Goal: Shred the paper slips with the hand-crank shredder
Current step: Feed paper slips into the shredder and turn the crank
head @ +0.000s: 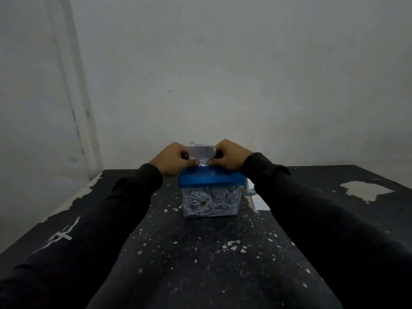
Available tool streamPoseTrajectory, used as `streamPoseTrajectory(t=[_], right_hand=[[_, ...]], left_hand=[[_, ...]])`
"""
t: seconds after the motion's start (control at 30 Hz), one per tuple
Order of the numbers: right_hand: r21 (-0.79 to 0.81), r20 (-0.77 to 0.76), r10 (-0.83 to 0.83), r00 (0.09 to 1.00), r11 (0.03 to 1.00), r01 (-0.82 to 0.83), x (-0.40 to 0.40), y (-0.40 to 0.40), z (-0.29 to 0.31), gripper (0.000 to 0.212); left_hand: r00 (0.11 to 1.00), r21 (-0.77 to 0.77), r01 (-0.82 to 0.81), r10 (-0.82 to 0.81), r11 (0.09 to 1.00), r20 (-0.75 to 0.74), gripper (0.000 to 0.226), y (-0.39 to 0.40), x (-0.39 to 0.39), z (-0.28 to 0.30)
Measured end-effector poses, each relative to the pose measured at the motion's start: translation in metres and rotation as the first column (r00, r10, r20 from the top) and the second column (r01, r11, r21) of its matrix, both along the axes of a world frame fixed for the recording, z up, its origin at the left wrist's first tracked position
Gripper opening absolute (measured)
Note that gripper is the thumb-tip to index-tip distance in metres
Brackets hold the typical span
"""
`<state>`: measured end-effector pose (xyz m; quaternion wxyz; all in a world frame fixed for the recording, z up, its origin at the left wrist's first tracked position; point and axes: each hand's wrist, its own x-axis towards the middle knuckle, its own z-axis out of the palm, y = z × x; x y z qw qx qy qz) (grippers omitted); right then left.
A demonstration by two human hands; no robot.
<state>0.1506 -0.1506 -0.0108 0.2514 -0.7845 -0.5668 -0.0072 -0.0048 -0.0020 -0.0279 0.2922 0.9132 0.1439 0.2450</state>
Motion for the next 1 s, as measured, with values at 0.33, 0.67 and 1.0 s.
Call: streamPoseTrajectory(t=[0.33, 0.67, 1.0], right_hand=[[-0.044, -0.163, -0.220, 0.962, 0.976, 0.215, 0.010, -0.065, -0.025, 0.074], [0.010, -0.347, -0.291, 0.891, 0.950, 0.313, 0.000, -0.076, -0.030, 0.084], [0.273, -0.642, 0.111, 0.758, 0.958, 0.091, 0.031, -0.094, -0.017, 0.050]], left_hand=[[0.993, -0.150, -0.066, 0.079, 0.986, 0.084, 0.033, -0.016, 0.010, -0.028], [0.963, -0.138, -0.099, 0.130, 0.985, 0.236, 0.031, -0.036, 0.014, -0.036], [0.970, -0.067, -0.100, 0.112, 0.993, 0.218, 0.039, -0.034, 0.016, -0.032]])
